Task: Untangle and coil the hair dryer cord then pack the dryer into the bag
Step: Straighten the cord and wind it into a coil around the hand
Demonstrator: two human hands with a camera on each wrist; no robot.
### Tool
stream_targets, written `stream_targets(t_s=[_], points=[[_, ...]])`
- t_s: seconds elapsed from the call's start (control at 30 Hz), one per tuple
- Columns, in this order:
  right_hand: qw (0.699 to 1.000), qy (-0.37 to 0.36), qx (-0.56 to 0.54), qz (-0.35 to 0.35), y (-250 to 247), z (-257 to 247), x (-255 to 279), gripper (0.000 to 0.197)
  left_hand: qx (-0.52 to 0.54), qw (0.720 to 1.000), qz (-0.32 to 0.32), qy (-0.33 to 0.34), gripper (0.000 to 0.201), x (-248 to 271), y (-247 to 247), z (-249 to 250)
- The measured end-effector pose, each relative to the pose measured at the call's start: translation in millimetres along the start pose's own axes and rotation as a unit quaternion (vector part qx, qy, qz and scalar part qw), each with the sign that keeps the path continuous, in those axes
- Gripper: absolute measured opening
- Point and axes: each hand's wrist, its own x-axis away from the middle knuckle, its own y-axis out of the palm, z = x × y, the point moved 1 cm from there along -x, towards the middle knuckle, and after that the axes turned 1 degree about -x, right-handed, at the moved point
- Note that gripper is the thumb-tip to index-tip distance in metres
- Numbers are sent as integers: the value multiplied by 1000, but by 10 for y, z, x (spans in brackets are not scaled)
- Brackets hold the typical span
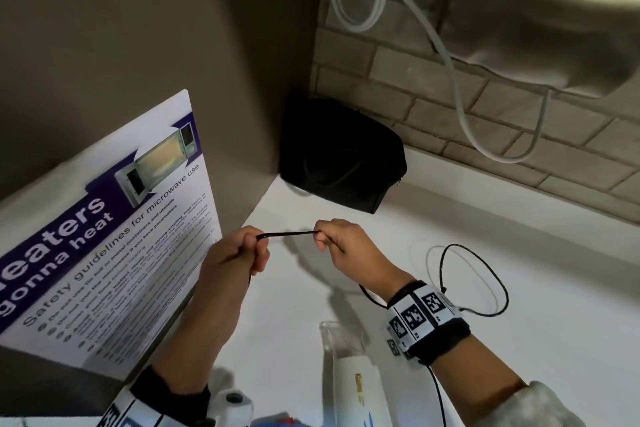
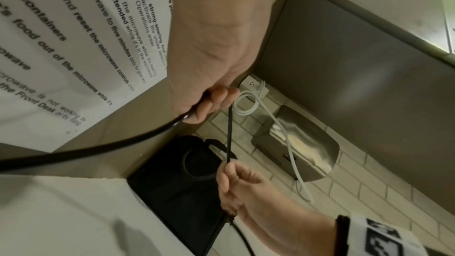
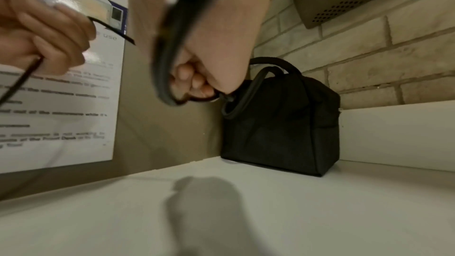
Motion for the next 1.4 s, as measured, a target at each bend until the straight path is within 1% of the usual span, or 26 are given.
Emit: stream_targets(t_s=[0.07,0.17,0.2,0.23,0.27,0.33,0.37,0.4,0.47,0.53,0.6,0.67,0.7,0.77,0.83,0.9,1.0,1.07,1.13,1.2,1.23,1.33,1.37,1.4], points=[[999,13,28,-9,-56,101,-8,21,3,1000,-3,4,34,-11,-25,31],[997,60,40,-21,-136,224,10,18,-5,1000,-8,7,33,-61,-98,51],[997,63,39,-21,-140,257,12,16,-19,1000,-17,4,32,-74,-106,39],[997,61,38,-19,-158,228,23,8,-40,999,-27,2,30,-79,-100,24],[998,48,31,-13,-166,187,34,11,-64,997,-35,-1,29,-75,-76,-1],[1000,21,8,-20,-190,-60,53,39,-101,994,-51,-2,30,-47,31,-40],[1000,-5,-8,-21,-189,-225,51,45,-118,991,-61,-5,31,-30,103,-51],[999,-40,-27,-19,-175,-388,48,43,-139,988,-66,-11,33,-18,169,-61],[994,-101,-34,-7,-122,-622,41,31,-169,983,-67,-17,38,-23,234,-61],[991,-119,-52,15,-115,-669,23,26,-131,988,-76,0,35,-51,194,-47],[993,-97,-66,16,-132,-552,16,28,-56,996,-72,9,27,-81,102,-3],[998,-44,-54,7,-138,-362,30,24,38,999,-38,-8,24,-107,9,42],[999,-21,-48,7,-131,-248,41,20,88,996,-21,-17,28,-114,-27,64],[999,10,-31,15,-139,-61,74,27,143,989,-7,-33,41,-111,-85,70],[1000,23,-16,13,-162,91,103,33,139,989,-2,-52,56,-84,-121,50],[999,32,-7,0,-189,218,124,29,147,986,13,-82,63,-49,-154,-18],[999,41,10,-12,-221,405,151,23,183,975,33,-121,49,-25,-196,-92],[998,56,26,-14,-224,549,153,29,210,967,39,-139,44,-51,-264,-111],[996,83,41,-12,-227,687,176,34,224,963,47,-145,43,-74,-329,-119],[993,110,48,-9,-234,797,211,34,229,961,55,-148,44,-80,-363,-140],[991,122,49,-6,-235,850,228,38,224,961,57,-151,44,-76,-375,-160],[985,160,58,1,-263,968,275,48,226,960,61,-156,55,-83,-427,-209],[984,168,66,6,-282,1011,292,48,231,958,63,-155,54,-96,-454,-217],[981,178,73,11,-299,1055,313,46,235,958,64,-150,48,-109,-476,-216]])
